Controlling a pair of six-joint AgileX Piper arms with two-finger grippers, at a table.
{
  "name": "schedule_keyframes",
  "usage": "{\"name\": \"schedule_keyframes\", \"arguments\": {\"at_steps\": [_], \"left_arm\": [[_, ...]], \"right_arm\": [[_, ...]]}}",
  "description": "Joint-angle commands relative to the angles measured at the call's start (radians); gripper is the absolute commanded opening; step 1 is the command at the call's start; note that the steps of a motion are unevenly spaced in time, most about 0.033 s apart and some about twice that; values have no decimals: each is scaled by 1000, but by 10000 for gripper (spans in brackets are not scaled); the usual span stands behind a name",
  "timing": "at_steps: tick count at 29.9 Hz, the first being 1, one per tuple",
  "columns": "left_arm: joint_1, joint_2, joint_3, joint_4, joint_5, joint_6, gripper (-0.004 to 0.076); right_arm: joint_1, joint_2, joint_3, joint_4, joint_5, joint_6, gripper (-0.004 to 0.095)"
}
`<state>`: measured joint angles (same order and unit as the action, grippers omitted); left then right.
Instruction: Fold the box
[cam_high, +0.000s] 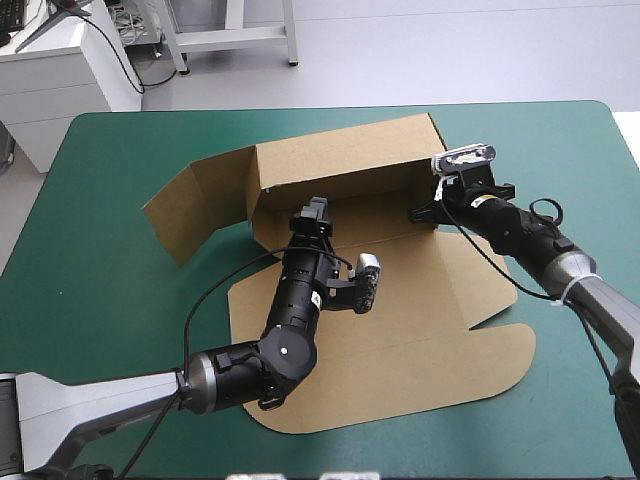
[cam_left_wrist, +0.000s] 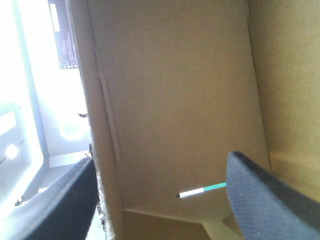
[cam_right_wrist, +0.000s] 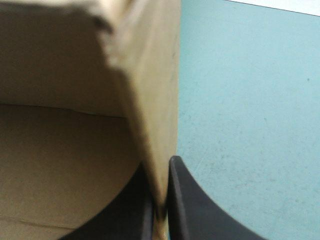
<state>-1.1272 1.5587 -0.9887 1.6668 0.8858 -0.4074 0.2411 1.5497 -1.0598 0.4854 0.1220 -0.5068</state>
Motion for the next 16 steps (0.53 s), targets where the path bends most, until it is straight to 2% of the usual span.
{"name": "schedule_keyframes", "arguments": {"at_steps": [1,3,4,6,7,8,12,16], "left_arm": [[-40,-42,-23,39,69,-13,507],[-48,-42,-23,33,72,-13,462],[-50,-42,-23,22,71,-13,410],[-50,-42,-23,-16,79,-13,257],[-50,-42,-25,-55,87,-1,113],[-50,-42,-29,-90,90,32,6],[-46,-42,-106,-360,62,312,14],[10,-42,-288,-852,59,722,14]], "right_arm": [[-10,-19,-62,17,-59,29,-11],[-10,-12,-74,17,-55,51,-11],[-10,-10,-79,17,-45,57,-11],[-10,-10,-81,17,-45,57,-11],[-10,-10,-81,17,-45,57,-11],[-10,-10,-81,15,-43,57,-11],[-10,-10,-81,12,-27,57,-12],[-10,-10,-81,10,1,57,-12]]}}
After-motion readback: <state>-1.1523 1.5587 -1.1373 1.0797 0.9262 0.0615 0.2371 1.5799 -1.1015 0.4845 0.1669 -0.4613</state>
